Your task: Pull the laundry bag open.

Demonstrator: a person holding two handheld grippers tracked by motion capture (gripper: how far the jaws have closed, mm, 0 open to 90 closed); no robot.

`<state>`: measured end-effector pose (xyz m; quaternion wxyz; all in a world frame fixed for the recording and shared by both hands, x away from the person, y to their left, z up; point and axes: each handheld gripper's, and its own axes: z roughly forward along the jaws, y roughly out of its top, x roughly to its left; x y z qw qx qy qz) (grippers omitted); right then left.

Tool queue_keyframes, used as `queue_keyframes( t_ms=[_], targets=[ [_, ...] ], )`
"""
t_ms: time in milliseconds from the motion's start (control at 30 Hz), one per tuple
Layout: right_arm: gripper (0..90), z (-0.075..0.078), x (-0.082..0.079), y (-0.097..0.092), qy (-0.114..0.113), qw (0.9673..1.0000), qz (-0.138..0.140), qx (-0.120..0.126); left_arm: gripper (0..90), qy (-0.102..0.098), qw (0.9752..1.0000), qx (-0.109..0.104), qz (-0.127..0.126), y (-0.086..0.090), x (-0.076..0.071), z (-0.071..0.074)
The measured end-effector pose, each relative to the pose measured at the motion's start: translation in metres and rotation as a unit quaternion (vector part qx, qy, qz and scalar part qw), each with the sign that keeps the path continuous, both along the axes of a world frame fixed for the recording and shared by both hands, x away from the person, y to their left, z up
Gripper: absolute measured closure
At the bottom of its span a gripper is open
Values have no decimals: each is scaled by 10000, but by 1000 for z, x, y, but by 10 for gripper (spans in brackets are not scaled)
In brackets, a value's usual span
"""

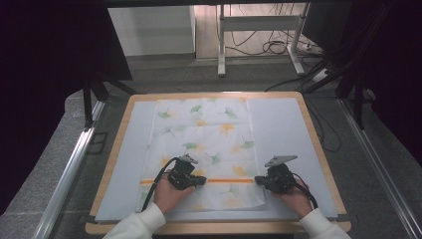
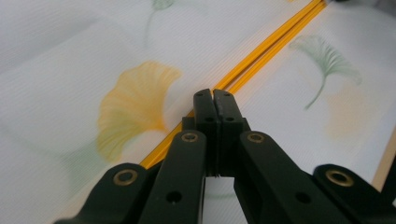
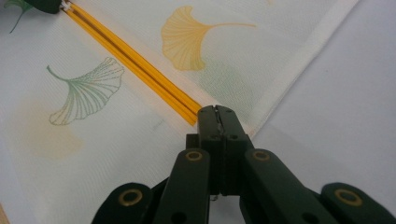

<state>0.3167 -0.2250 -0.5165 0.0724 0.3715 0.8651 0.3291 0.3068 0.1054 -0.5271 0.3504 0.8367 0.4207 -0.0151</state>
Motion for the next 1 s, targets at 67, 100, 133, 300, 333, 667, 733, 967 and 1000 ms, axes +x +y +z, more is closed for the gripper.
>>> queue_keyframes(
  t_ms=[67,100,133,300,333,667,733,967,1000],
  targets=[
    [899,0,0,0,-3,10000,-3,-7,900,4,10000,22,33,6,-1,-1],
    [899,0,0,0,-4,10000,-2,-6,900,28,10000,-2,81,14,-2,-1],
    [899,0,0,0,-4,10000,-1,-4,900,28,10000,-2,81,14,-2,-1],
    [899,0,0,0,11,10000,1,10,900,42,9996,-4,271,41,-6,-3],
    [899,0,0,0,11,10000,1,10,900,42,9996,-4,271,41,-6,-3],
    [899,0,1,-1,11,10000,26,21,900,168,9951,-37,975,122,-18,-6],
    [899,0,1,-1,17,10000,35,25,900,152,9937,-1,1113,136,-21,-6],
    [899,0,1,-1,10,10000,79,13,900,292,9880,-189,1503,185,-31,-7],
    [899,0,1,-1,1,10000,96,13,900,235,9876,-124,1548,190,-32,-5]
  ],
)
